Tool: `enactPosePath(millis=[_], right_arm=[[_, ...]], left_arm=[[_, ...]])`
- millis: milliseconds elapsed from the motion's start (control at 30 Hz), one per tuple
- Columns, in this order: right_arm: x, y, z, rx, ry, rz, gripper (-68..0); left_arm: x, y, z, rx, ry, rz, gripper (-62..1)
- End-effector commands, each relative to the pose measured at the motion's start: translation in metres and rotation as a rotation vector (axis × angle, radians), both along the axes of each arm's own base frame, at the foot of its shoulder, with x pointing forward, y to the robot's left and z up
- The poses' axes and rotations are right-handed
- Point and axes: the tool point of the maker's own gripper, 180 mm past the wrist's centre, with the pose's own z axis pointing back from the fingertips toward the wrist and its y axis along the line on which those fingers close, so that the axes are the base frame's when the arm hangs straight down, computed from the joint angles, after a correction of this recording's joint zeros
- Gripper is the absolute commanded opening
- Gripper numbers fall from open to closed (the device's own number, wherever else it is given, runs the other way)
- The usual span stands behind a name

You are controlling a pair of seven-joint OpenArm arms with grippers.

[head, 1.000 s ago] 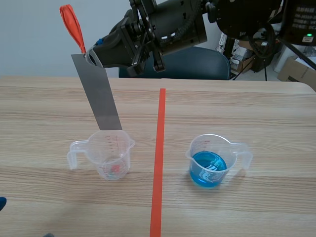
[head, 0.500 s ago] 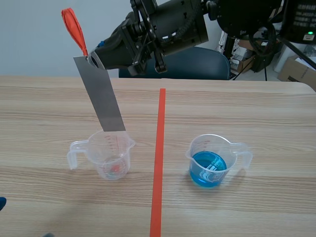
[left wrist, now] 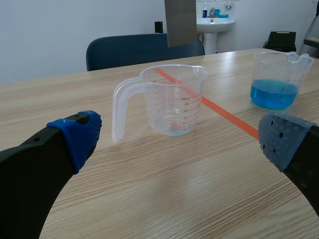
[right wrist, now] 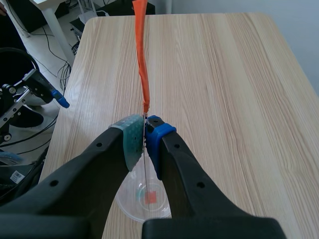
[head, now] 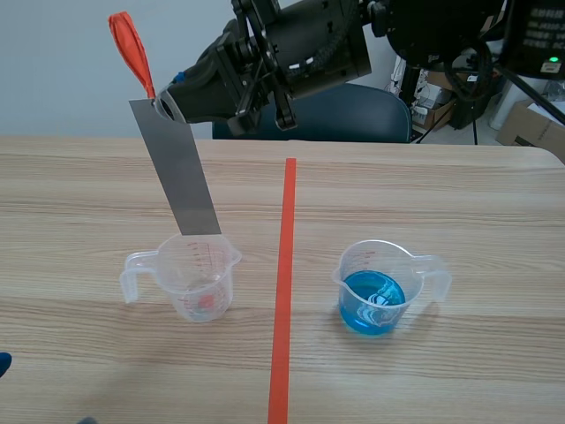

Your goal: Do the redox reaction experiment. lift the metal plate out of the left beaker

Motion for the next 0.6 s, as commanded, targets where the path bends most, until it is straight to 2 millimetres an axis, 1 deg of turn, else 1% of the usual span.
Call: enactPosePath(millis=[0,567], right_arm=[[-0.0074,0.0050,0.0029,0.021,0.009,0.023,-64.2],[-0.0075,0.0045,0.0011,0.010,0.010,0.023,-64.2]], left_arm=[[0.0027,0.0037,0.0052,0.001,-0.023,0.002,1.4],[0.0027,0.0037,0.0052,0.001,-0.023,0.002,1.4]])
